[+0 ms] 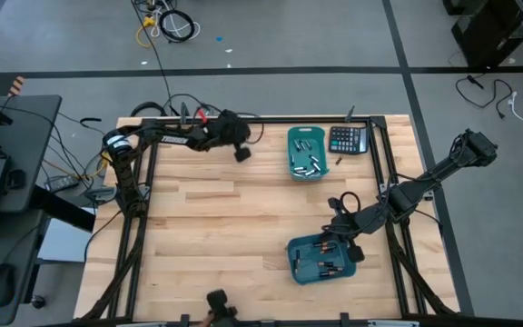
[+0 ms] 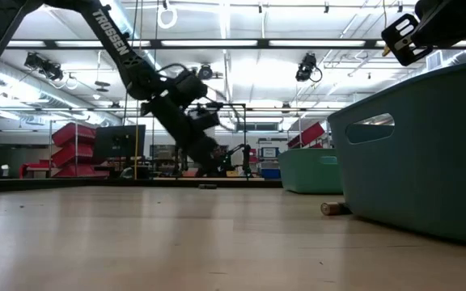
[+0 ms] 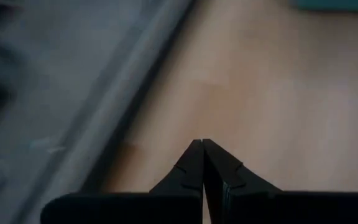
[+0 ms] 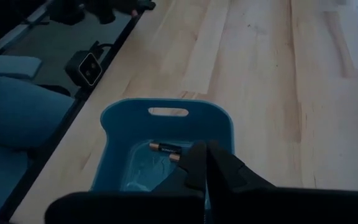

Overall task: Sort batteries
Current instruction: Put the black battery into the blue bin

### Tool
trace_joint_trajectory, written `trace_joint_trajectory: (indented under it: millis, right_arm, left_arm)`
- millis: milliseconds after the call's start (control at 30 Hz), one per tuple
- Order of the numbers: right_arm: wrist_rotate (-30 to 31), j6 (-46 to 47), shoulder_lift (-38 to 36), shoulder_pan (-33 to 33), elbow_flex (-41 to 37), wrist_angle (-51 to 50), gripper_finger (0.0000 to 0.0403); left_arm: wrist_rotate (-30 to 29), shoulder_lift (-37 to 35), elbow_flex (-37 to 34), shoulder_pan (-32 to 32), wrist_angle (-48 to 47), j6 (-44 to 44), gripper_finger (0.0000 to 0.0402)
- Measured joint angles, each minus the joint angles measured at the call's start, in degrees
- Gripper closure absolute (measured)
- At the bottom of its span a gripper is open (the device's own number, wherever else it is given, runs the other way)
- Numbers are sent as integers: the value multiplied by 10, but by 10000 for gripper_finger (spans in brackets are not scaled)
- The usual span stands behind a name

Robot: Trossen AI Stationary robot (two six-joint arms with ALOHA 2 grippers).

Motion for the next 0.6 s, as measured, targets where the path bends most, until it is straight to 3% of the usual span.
trace_joint_trajectory:
  millis: [100, 300, 467, 600]
  right_arm:
    - [15, -4, 0, 0, 0, 5, 401]
    - [20, -4, 0, -1, 0, 8, 402]
    - [20, -6, 0, -6, 0, 8, 402]
    - [20, -3, 0, -8, 0, 8, 401]
  left_arm:
    - [-88, 4, 18, 12, -2, 14, 399]
    - [-70, 10, 32, 26, -107, 28, 399]
    - [-67, 26, 33, 29, -72, 31, 399]
    - [-31, 31, 36, 28, -55, 32, 399]
